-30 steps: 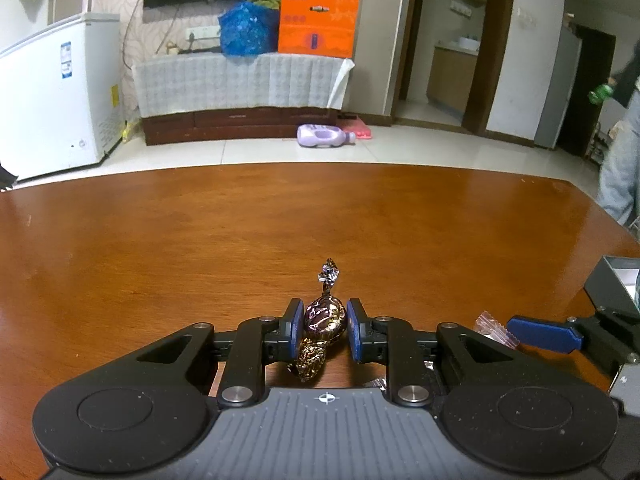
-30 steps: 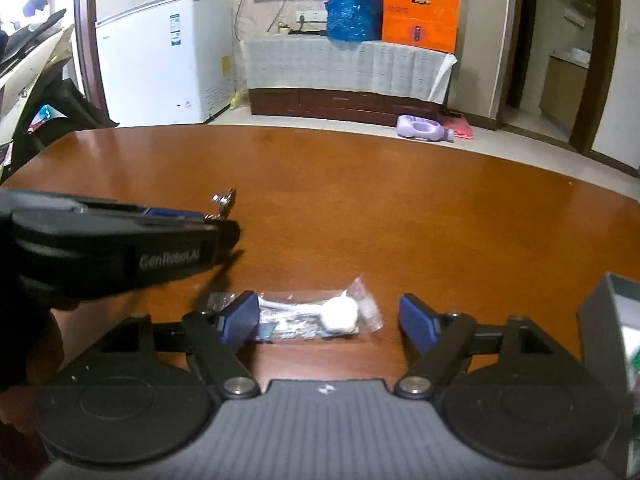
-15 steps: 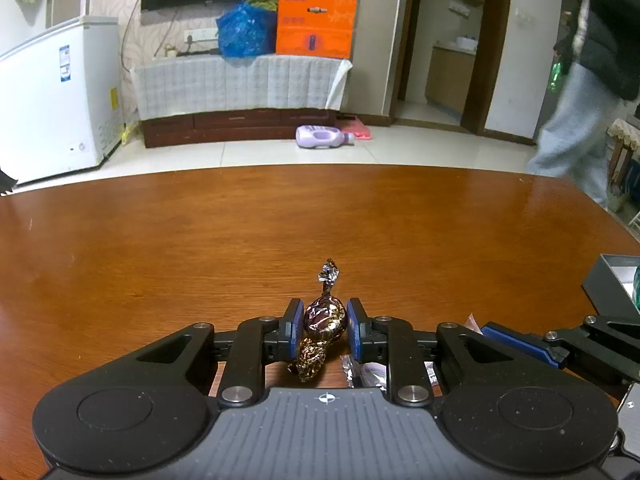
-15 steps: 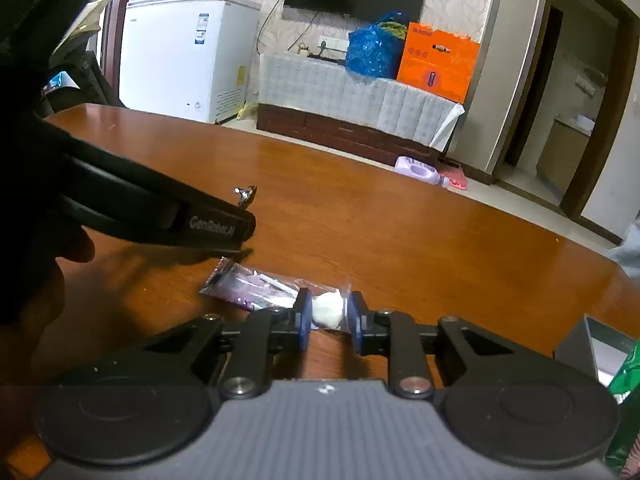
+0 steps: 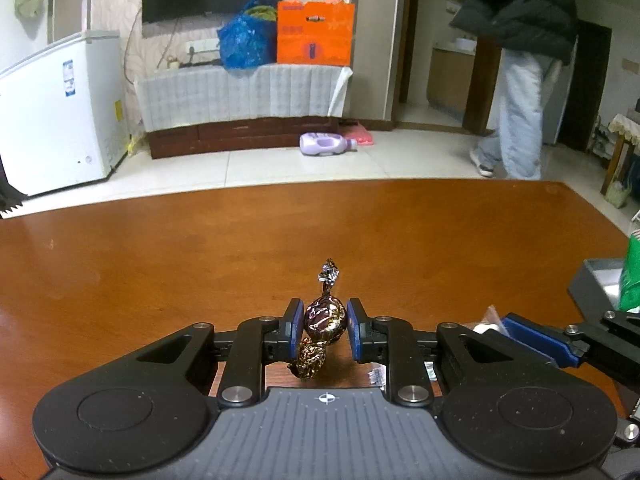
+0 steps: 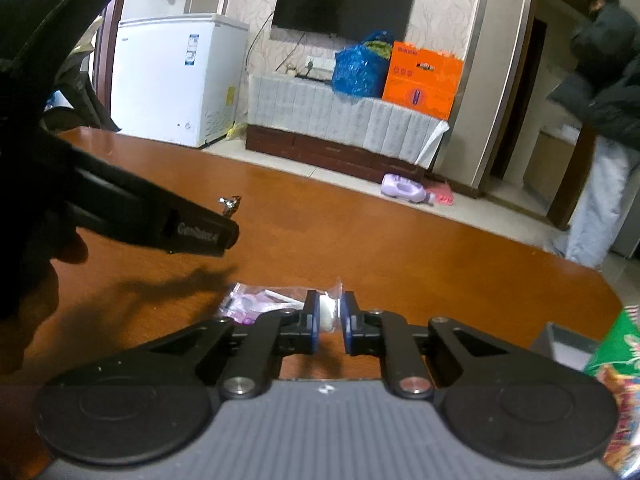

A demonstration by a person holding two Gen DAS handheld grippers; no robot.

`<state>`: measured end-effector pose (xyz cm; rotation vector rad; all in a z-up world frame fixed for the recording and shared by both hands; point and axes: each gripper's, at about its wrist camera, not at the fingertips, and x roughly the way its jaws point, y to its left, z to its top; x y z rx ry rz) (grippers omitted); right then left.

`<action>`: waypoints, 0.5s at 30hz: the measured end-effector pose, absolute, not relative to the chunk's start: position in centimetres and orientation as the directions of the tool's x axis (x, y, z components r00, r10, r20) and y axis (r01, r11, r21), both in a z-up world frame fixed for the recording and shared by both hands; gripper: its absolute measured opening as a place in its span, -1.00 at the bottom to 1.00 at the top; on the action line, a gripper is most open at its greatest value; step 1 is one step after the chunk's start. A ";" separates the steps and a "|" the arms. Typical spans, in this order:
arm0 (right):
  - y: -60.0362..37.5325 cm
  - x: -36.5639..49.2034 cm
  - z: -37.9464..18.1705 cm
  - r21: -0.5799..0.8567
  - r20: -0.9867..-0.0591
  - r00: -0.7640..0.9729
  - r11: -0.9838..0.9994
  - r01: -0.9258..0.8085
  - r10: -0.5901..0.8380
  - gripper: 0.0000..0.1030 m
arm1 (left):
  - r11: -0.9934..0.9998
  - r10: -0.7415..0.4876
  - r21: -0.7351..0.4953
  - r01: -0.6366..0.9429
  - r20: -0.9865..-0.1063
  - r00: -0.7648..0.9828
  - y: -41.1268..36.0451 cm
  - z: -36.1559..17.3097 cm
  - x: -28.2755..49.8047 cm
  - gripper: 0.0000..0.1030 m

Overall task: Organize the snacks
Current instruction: 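Lift the candy and clear packet and carry both toward the grey box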

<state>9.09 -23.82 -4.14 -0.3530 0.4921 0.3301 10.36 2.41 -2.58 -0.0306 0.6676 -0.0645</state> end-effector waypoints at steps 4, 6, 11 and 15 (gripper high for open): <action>-24.6 7.0 -2.2 -0.233 -0.468 0.857 0.906 -0.353 0.214 -0.81 | 0.997 -0.072 -0.050 0.053 -0.603 0.795 2.2 -1.0 9.0 -0.52; -25.0 5.9 -1.3 -0.225 -0.450 0.869 0.915 -0.335 0.207 -0.82 | 0.997 -0.077 -0.054 0.055 -0.598 0.798 2.0 -0.2 8.3 -0.52; -26.1 2.5 0.5 -0.225 -0.407 0.895 0.928 -0.295 0.186 -0.83 | 0.993 -0.116 -0.071 0.092 -0.578 0.808 1.2 1.7 6.3 -0.52; -27.5 -0.5 1.5 -0.181 -0.398 0.897 0.942 -0.283 0.193 -0.84 | 0.990 -0.136 -0.062 0.123 -0.568 0.811 0.1 2.5 4.9 -0.52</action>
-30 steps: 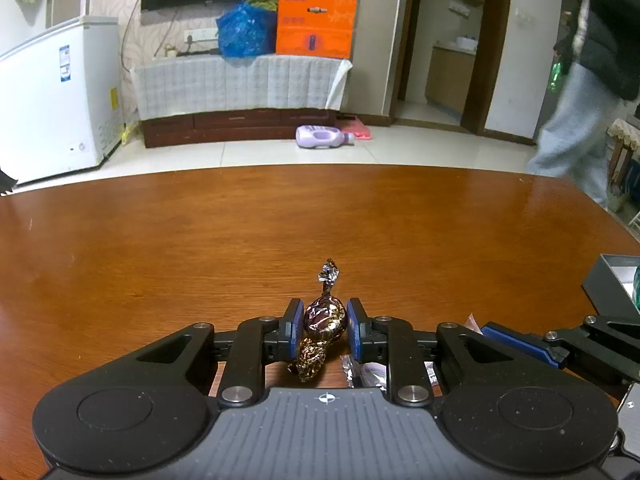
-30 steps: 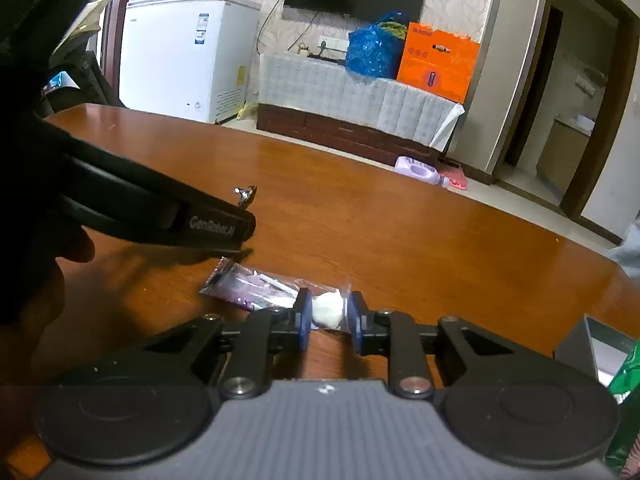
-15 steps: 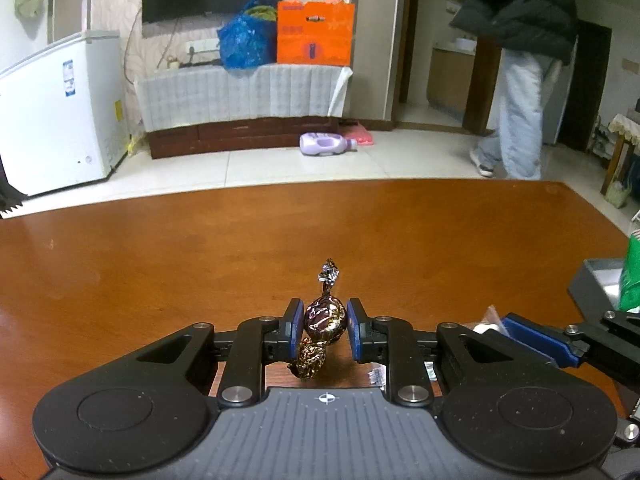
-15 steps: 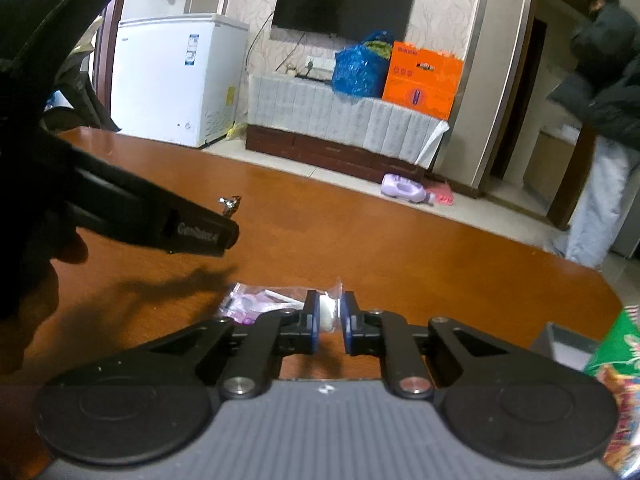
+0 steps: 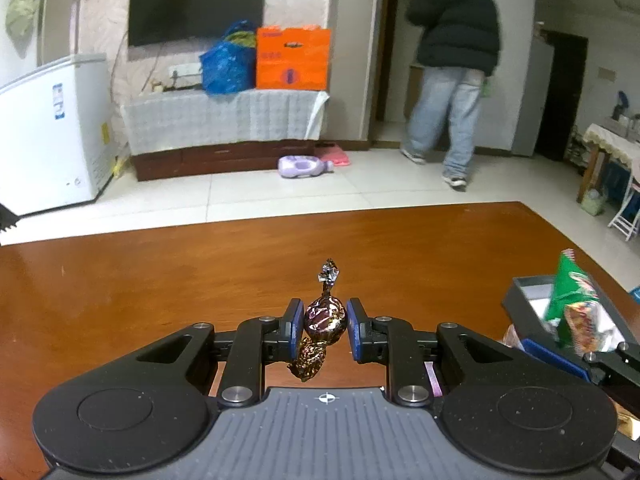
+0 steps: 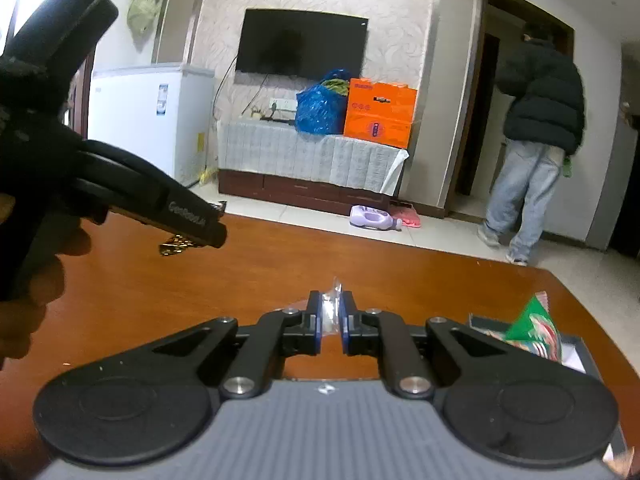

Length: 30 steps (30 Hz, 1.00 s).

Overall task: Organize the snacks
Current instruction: 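Lift the candy and clear packet and carry both toward the grey box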

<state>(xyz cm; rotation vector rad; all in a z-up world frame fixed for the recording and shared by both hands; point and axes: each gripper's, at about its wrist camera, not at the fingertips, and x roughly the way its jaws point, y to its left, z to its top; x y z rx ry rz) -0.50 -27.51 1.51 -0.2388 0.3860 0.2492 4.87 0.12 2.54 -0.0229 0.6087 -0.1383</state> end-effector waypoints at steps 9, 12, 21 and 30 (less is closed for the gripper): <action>-30.2 -7.4 3.6 -0.175 -0.377 0.911 0.953 -0.249 0.169 -0.85 | 0.974 -0.220 -0.071 0.217 -0.547 0.808 -2.7 3.9 2.5 -0.52; -31.2 -9.2 4.2 -0.180 -0.367 0.916 0.953 -0.242 0.163 -0.86 | 0.967 -0.244 -0.078 0.240 -0.545 0.802 -3.4 3.9 2.1 -0.52; -33.3 -11.9 6.9 -0.169 -0.300 0.942 0.964 -0.205 0.147 -0.87 | 0.953 -0.282 -0.066 0.294 -0.539 0.793 -5.6 3.6 1.3 -0.52; -36.9 -11.0 8.4 -0.130 -0.264 0.959 0.981 -0.145 0.107 -0.89 | 0.933 -0.335 -0.075 0.352 -0.541 0.772 -8.6 2.7 1.2 -0.52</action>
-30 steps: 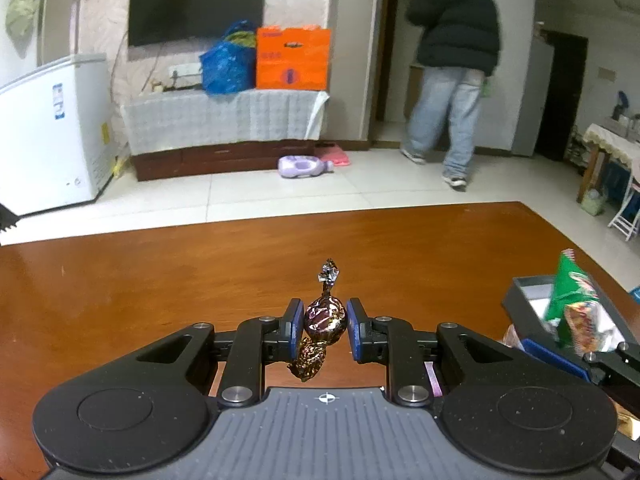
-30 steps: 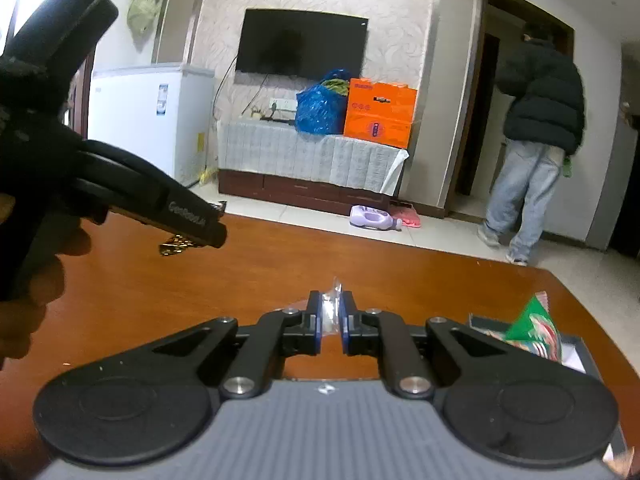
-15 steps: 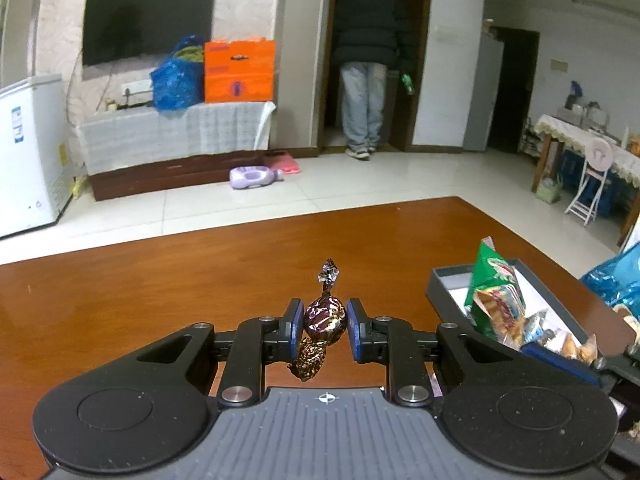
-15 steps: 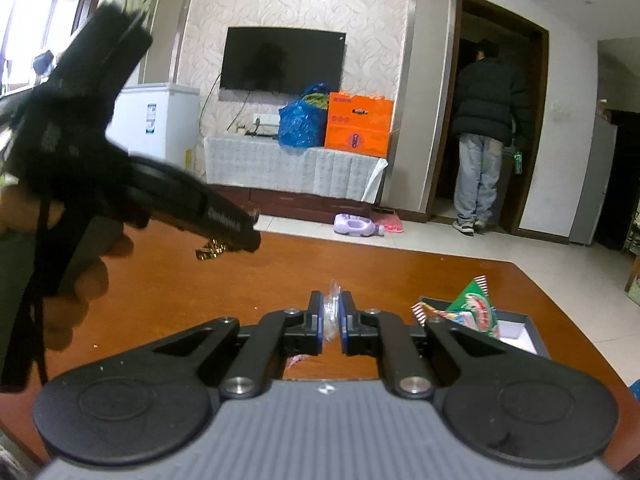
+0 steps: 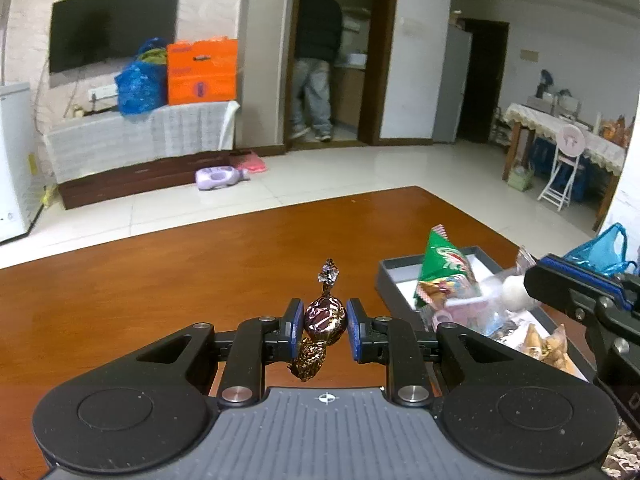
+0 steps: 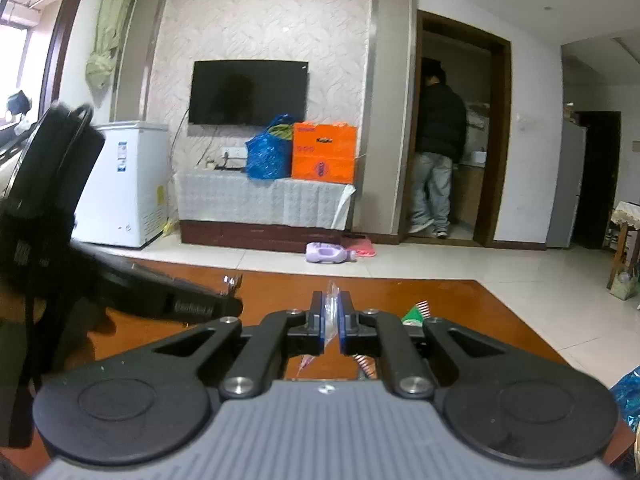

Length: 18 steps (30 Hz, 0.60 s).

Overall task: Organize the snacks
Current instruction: 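Lift the candy and clear packet and carry both toward the grey box, then lower the clear packet into the box with the right tool while the left tool lowers the candy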

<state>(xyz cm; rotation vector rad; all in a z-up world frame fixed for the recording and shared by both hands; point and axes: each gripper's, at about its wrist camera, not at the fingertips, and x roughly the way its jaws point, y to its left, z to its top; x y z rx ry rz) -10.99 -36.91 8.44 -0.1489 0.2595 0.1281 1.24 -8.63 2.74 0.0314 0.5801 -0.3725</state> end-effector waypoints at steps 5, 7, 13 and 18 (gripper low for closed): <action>-38.9 -10.4 8.4 -0.126 -0.258 0.962 0.985 -0.121 0.085 -0.89 | 0.923 -0.360 -0.089 0.375 -0.547 0.756 -10.4 2.1 1.6 -0.52; -39.8 -10.1 8.5 -0.125 -0.243 0.968 0.987 -0.099 0.066 -0.89 | 0.914 -0.380 -0.099 0.394 -0.546 0.746 -11.2 1.7 1.7 -0.52; -43.4 -8.9 9.3 -0.099 -0.197 0.980 0.995 -0.016 -0.004 -0.89 | 0.872 -0.457 -0.110 0.478 -0.533 0.712 -14.2 0.8 1.4 -0.52; -45.5 -8.5 9.7 -0.092 -0.174 0.983 0.995 0.038 -0.053 -0.89 | 0.832 -0.513 -0.097 0.547 -0.510 0.690 -16.9 -0.2 0.6 -0.52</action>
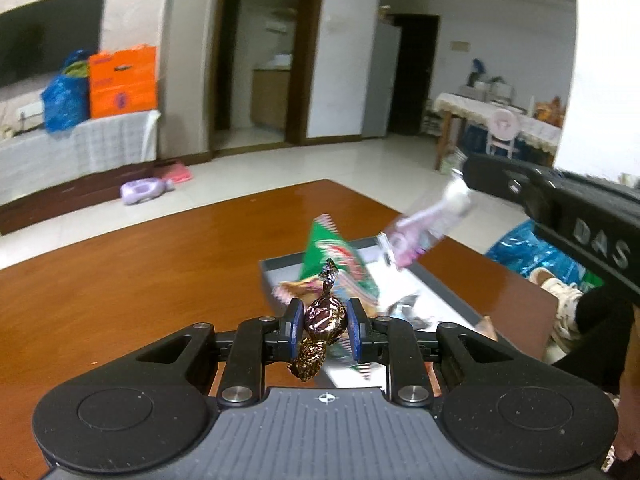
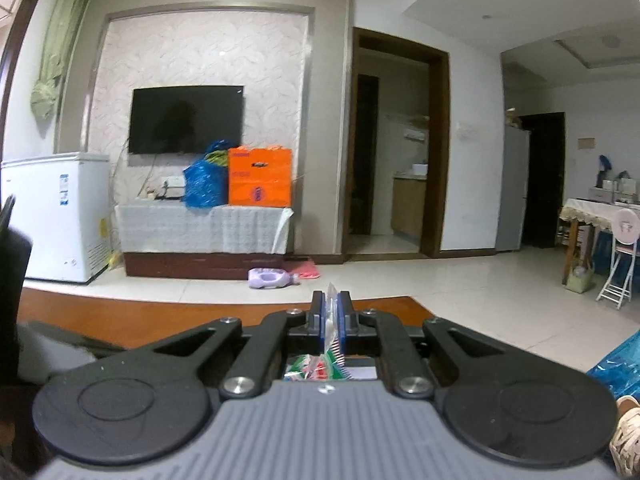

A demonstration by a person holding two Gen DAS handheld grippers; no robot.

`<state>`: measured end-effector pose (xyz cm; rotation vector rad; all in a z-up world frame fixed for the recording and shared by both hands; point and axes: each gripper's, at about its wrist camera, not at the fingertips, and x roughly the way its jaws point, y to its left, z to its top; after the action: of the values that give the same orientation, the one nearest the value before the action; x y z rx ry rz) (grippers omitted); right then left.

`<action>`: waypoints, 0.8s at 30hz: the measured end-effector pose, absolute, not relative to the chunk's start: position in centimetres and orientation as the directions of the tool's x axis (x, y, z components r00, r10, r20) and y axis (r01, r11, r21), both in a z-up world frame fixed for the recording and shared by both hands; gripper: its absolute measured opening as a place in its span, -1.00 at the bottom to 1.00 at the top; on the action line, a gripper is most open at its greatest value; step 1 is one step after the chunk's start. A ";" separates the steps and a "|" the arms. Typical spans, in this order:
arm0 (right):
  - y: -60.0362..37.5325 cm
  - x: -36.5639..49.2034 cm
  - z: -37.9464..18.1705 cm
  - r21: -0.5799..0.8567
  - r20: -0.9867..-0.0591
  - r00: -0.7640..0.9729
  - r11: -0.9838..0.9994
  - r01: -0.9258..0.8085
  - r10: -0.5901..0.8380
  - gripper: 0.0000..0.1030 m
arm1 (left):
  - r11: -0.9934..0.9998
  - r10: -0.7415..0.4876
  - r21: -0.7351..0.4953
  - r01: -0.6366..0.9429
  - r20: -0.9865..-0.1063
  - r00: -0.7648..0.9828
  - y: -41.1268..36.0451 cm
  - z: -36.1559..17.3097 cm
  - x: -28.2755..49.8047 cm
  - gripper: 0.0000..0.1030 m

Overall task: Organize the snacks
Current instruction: 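Lower the clear packet into the box with the right tool while the left tool lowers the candy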

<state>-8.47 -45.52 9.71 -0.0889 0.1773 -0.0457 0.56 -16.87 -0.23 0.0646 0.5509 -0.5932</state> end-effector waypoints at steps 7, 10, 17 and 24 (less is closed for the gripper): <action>-47.5 -6.8 8.8 -0.102 -0.186 0.977 0.991 0.088 -0.106 -0.91 | 0.811 -0.528 -0.101 0.576 -0.551 0.646 -19.2 -2.5 0.9 -0.52; -48.2 -5.9 8.3 -0.093 -0.184 0.975 0.989 0.112 -0.128 -0.92 | 0.805 -0.536 -0.110 0.583 -0.554 0.637 -19.6 -2.9 1.3 -0.52; -49.4 -3.0 6.1 -0.060 -0.225 0.961 0.987 0.152 -0.162 -0.92 | 0.799 -0.539 -0.121 0.589 -0.578 0.613 -20.5 -4.0 2.3 -0.52; -51.3 0.4 5.5 0.034 -0.224 0.960 0.983 0.180 -0.168 -0.92 | 0.790 -0.546 -0.124 0.601 -0.589 0.596 -21.6 -4.7 2.9 -0.52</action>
<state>0.38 -51.30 5.51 0.0538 0.2223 -0.1764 2.87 -21.56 -4.72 0.0904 0.6527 -0.6665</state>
